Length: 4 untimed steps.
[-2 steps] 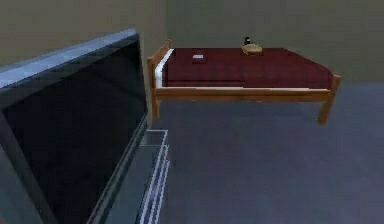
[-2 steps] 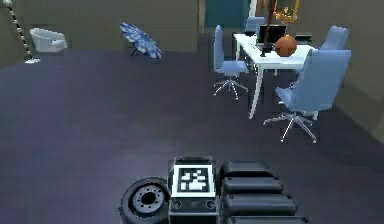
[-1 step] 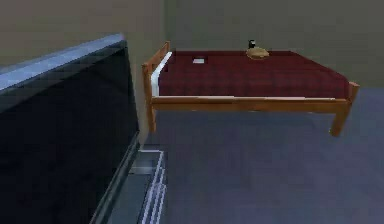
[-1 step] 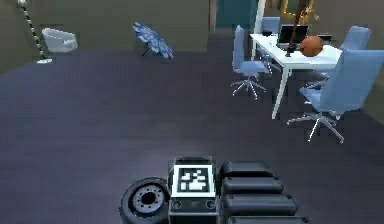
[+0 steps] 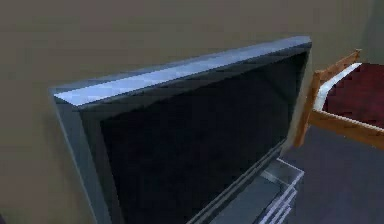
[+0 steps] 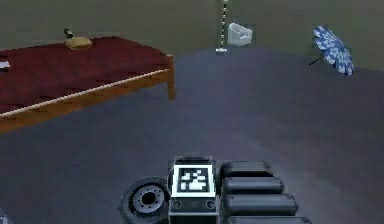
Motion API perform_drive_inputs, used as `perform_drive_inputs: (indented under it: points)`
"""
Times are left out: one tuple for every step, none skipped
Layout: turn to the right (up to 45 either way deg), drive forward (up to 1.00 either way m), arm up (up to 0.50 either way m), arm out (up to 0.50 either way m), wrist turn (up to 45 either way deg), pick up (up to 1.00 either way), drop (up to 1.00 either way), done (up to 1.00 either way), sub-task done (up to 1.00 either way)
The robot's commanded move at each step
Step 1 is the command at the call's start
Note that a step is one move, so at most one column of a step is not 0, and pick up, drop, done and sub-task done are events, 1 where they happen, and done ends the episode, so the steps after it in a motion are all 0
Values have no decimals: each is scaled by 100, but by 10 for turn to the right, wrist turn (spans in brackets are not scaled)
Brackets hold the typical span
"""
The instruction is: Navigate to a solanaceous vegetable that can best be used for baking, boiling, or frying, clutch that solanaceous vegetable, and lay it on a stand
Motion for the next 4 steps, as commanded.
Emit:
perform_drive_inputs:
  points:
    - [-450, 0, 0, 0, 0, 0, 0, 0, 0]
    - [-210, 0, 0, 0, 0, 0, 0, 0, 0]
    - [0, 0, 0, 48, 0, 0, 0, 0, 0]
    - [0, 0, 0, 0, 450, 0, 0, 0, 0]
